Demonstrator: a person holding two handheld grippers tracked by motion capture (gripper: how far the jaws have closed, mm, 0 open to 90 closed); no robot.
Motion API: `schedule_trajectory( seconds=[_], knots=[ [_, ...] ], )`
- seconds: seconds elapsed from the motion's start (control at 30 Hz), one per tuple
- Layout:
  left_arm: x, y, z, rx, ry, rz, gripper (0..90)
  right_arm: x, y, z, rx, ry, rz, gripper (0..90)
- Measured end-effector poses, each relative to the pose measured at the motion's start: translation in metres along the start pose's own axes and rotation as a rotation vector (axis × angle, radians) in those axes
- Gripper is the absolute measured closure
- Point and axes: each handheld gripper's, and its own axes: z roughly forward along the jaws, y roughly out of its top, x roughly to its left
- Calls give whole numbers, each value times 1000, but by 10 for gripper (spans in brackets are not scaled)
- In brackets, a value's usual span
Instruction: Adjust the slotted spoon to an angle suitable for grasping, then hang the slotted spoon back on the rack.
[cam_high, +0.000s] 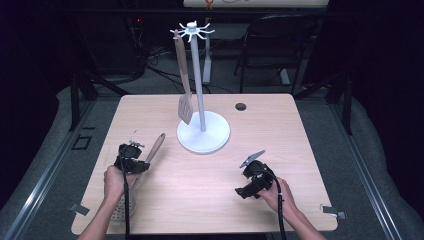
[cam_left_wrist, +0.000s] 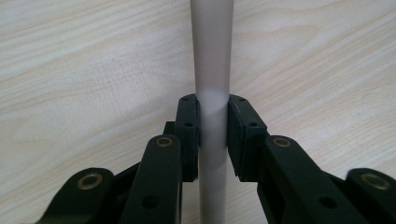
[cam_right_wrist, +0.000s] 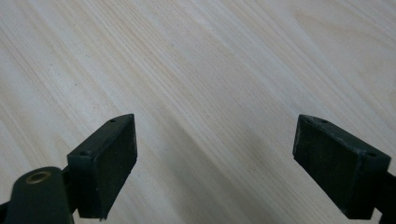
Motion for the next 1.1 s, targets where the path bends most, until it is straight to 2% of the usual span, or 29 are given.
schedule_trajectory(
  seconds=[0.13,0.3,0.4,0.43,0.5,0.6,0.67,0.77,0.83,0.93,1.1],
  knots=[
    [-1,-1,-3,-12,2,2,754,0,1,-1,15,-5,-13,133],
    [-2,-4,-8,-54,10,9,754,1,2,2,-4,5,-7,133],
    [-3,-4,-13,-83,13,16,754,1,1,3,14,6,-9,133],
    [-4,-4,-14,-90,14,20,754,0,0,4,2,2,-12,133],
    [-4,-4,-15,-94,14,21,754,0,0,3,16,3,-7,133],
    [-7,-4,-19,-107,18,42,755,0,0,4,2,9,3,133],
    [-9,-4,-21,-119,21,40,755,0,1,3,22,3,-9,133],
    [-9,-3,-25,-136,19,42,755,1,1,4,13,15,-9,133],
    [-10,-2,-27,-142,18,48,756,0,0,4,27,6,-15,133],
    [-10,-1,-34,-202,24,42,756,-1,-1,2,18,11,-7,133],
    [-10,0,-41,-236,26,49,755,0,-1,3,17,18,-9,133]
  ],
)
